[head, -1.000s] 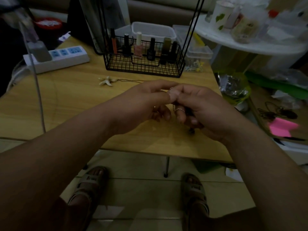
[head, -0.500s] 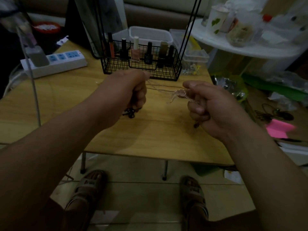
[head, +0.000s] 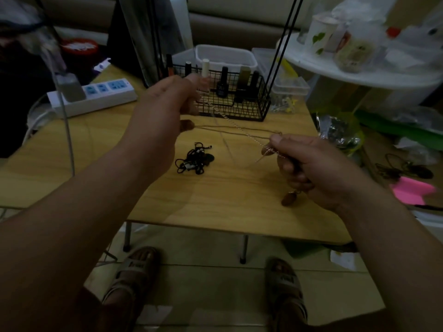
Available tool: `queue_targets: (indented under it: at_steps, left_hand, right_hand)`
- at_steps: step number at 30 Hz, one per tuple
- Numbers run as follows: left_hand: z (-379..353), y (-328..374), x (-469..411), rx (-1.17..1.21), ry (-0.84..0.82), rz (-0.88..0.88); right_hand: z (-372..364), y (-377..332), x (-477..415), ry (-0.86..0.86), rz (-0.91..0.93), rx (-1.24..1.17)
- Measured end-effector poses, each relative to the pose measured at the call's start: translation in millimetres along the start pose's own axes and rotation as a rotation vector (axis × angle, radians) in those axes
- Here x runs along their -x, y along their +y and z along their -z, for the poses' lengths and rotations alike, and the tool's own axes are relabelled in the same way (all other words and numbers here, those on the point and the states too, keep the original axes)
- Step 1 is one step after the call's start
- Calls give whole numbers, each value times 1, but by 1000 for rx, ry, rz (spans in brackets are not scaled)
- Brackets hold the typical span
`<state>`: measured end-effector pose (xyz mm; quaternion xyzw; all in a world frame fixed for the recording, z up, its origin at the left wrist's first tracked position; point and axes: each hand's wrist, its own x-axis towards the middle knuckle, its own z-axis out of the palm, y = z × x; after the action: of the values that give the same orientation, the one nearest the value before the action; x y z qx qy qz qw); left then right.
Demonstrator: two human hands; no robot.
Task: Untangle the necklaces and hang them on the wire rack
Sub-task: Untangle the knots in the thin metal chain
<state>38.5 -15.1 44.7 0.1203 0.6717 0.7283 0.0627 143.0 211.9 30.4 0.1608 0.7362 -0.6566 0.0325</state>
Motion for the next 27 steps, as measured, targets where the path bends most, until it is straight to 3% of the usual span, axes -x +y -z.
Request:
queue_targets:
  at_steps: [4, 7, 13, 17, 27]
  left_hand:
    - [-1, 2, 1, 97, -60, 9]
    - [0, 1, 0, 136, -107, 30]
    - [8, -1, -7, 427, -285, 264]
    - [11, -3, -11, 457, -394, 323]
    - [-1, -3, -10, 477, -266, 336]
  right_hand:
    - [2, -1, 4, -119, 17, 70]
    - [1, -1, 3, -109, 41, 80]
    - [1, 1, -4, -23, -1, -301]
    - [1, 1, -6, -38, -52, -380]
    - [-4, 9, -6, 24, -66, -201]
